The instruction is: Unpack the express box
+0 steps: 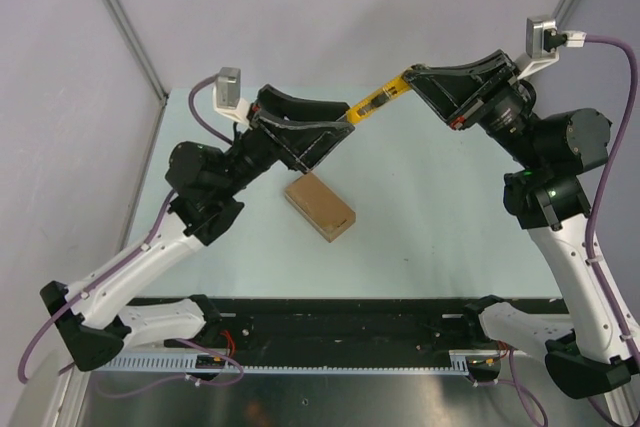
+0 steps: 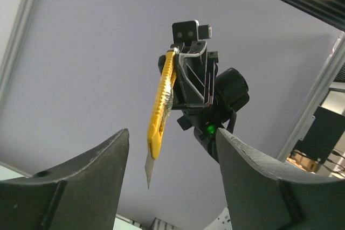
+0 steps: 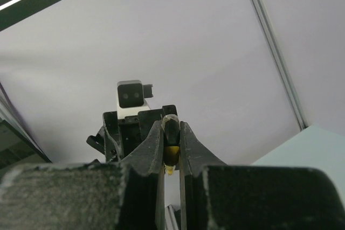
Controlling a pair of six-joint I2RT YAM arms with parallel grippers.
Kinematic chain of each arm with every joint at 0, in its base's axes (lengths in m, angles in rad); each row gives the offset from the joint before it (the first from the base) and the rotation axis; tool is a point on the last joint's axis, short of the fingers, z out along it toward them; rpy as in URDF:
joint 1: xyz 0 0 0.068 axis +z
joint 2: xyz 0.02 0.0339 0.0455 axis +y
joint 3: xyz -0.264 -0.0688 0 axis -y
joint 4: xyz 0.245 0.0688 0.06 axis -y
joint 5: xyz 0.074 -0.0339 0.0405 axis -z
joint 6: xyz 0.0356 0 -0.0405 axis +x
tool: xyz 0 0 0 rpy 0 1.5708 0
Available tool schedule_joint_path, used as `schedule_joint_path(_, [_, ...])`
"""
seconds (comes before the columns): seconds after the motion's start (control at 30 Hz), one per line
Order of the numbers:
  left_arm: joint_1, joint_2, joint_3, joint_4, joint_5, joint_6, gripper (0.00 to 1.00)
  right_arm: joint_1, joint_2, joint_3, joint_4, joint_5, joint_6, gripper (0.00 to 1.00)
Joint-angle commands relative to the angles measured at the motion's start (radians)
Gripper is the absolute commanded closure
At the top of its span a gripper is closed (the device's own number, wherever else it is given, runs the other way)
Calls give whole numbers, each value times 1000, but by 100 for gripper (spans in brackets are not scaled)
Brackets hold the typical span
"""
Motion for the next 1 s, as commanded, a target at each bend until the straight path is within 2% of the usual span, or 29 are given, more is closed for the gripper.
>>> schedule_joint_path(0.0, [-1, 36, 28, 67, 48, -59, 32, 18, -31, -19, 97, 40, 25, 100])
schedule_joint_path(0.17, [-3, 46, 31, 85, 49, -67, 45, 30, -29, -22, 92, 44, 20, 100])
schedule_joint_path(0.2, [-1, 49, 33, 87, 48, -66, 50, 31, -29, -22, 92, 44, 20, 100])
schedule_joint_path(0.23, [-1, 47, 33, 88, 46, -66, 60, 34, -29, -22, 91, 44, 20, 100])
schedule_joint_path(0.3, [-1, 46, 30, 88, 40, -66, 69, 36, -29, -25, 91, 41, 19, 100])
schedule_joint_path(0.5, [-1, 24, 11, 90, 25, -47, 67, 39, -37, -30, 65, 37, 5, 100])
schedule_joint_path(0.6, [-1, 22, 8, 90, 28, -44, 77, 39, -41, -34, 60, 38, 4, 100])
schedule_joint_path(0.63, [-3, 22, 8, 90, 32, -44, 87, 39, -43, -36, 60, 40, 4, 100])
schedule_joint_path(0.67, [-1, 26, 8, 90, 34, -46, 92, 39, -44, -34, 60, 40, 4, 100])
schedule_joint_path(0.8, [-1, 21, 3, 90, 37, -43, 98, 38, -46, -34, 52, 40, 5, 100])
schedule_joint_path(0.83, [-1, 18, 3, 90, 43, -33, 100, 39, -46, -34, 46, 29, 7, 97])
schedule_joint_path(0.87, [-1, 16, 3, 90, 43, -9, 100, 36, -46, -34, 43, 21, 7, 72])
schedule_joint_path(0.93, [6, 4, -1, 82, 58, 8, 100, 27, -44, -36, 25, -15, -1, 36])
schedule_joint_path(0.97, [13, 1, 0, 73, 81, 20, 100, 24, -46, -36, 19, -31, -12, 11])
